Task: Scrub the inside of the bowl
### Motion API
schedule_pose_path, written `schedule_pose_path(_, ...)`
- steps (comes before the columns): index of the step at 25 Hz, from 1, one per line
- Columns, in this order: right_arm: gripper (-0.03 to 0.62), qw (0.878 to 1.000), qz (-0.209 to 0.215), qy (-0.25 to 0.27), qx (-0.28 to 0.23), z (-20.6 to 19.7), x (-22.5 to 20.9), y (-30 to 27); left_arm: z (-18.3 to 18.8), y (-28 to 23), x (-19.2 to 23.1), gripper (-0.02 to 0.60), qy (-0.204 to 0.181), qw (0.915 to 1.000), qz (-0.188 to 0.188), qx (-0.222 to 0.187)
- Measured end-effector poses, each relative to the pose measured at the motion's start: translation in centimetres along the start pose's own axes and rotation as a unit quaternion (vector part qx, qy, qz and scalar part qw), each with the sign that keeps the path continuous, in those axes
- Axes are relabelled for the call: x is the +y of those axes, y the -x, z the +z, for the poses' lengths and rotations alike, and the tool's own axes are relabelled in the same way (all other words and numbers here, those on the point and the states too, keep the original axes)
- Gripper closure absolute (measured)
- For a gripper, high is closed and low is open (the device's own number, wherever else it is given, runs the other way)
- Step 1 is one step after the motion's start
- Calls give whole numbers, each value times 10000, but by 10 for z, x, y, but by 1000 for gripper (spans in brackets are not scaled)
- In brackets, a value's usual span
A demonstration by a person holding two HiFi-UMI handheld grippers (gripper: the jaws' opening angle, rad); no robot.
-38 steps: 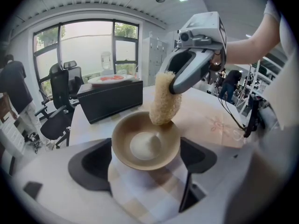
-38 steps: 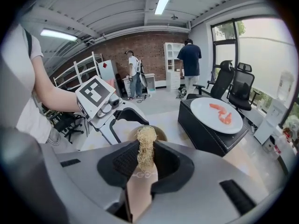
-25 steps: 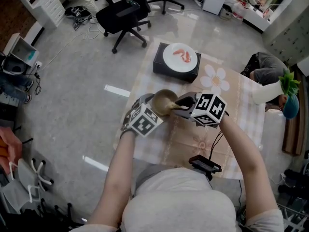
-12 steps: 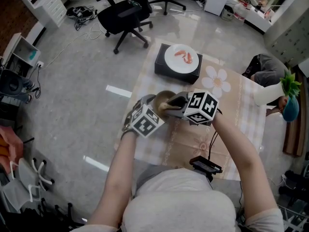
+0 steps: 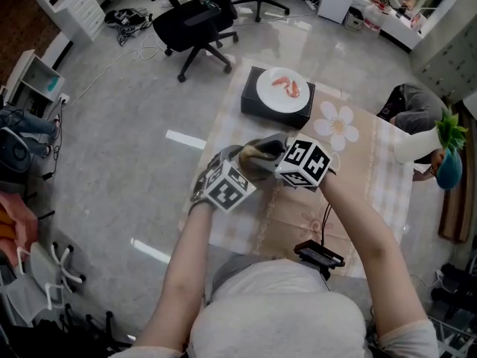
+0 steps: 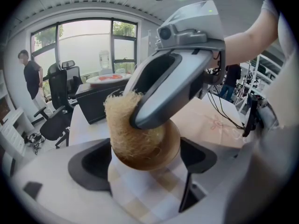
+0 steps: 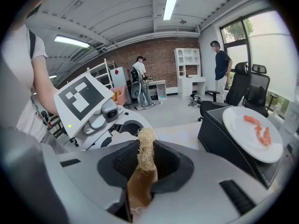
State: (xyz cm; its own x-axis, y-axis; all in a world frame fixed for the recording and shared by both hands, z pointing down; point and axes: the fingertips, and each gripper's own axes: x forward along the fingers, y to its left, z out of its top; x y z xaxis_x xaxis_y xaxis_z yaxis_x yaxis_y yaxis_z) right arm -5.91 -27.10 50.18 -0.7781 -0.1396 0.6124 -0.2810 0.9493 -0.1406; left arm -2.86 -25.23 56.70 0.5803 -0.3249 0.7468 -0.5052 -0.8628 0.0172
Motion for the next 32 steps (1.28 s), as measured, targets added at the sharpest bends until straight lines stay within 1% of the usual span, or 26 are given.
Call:
schedule_pose_path(7,508,9970,-759,-64,107,-7,-25,6,1,4,-2,146,-18,10000,-2,26)
schedule_pose_path(13,508,9939,-1040,-102,351,-20,-39,11,0,3,-1,146,-26,10000,0,35)
schedule_pose_path(21,508,9916,-1044,-179,743,-36,-46,18,-1,1,1,146,-25,10000,3,47)
schedule_pose_path(27,510,9899,-868,-371,1060,-44,-42,23,-1,1,1,146,-15,10000,-3,51)
schedule_pose_path(32,510,9892,-654,-556,1188,-48,-32,27,0,1,0,146,-8,10000,-7,54)
